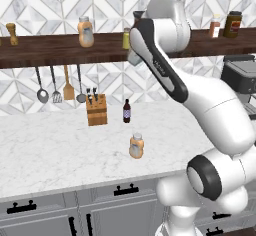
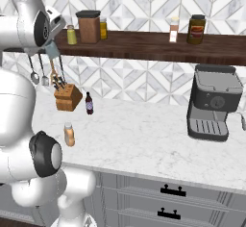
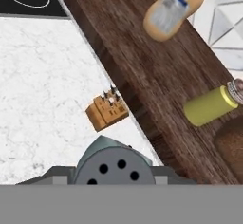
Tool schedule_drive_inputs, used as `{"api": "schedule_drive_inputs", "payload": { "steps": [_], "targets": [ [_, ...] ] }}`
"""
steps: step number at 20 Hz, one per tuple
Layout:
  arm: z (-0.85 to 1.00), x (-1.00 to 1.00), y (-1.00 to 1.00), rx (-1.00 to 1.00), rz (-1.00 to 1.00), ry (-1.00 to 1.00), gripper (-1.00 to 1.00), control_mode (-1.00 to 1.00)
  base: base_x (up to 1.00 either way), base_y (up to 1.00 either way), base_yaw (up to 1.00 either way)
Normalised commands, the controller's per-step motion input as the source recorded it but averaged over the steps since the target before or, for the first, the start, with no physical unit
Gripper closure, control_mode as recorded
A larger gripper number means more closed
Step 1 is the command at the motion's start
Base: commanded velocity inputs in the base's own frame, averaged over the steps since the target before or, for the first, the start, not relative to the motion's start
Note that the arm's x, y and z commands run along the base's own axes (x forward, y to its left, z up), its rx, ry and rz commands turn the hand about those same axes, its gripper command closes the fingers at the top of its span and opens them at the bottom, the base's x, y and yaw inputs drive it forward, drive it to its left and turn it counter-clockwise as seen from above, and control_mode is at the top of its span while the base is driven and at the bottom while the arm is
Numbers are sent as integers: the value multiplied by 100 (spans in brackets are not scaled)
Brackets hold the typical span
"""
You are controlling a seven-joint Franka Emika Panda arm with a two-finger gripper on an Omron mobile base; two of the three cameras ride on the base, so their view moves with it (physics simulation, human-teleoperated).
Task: Put the shaker and condiment bottle from the counter next to their counterparts in the cabinet.
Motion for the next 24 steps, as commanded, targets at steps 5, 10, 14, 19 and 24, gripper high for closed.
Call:
{"api": "schedule_drive_inputs", "payload": {
  "steps": [5,10,14,19,24],
  "targets": [
    [14,49,15,-3,6,0,100,-100,0,0,0],
    [19,46,15,0,7,0,100,-100,0,0,0],
    [5,56,6,-6,3,0,100,-100,0,0,0],
    [0,44,10,-15,1,0,100,-100,0,0,0],
    [0,32,16,-4,8,0,100,-100,0,0,0]
  ]
}}
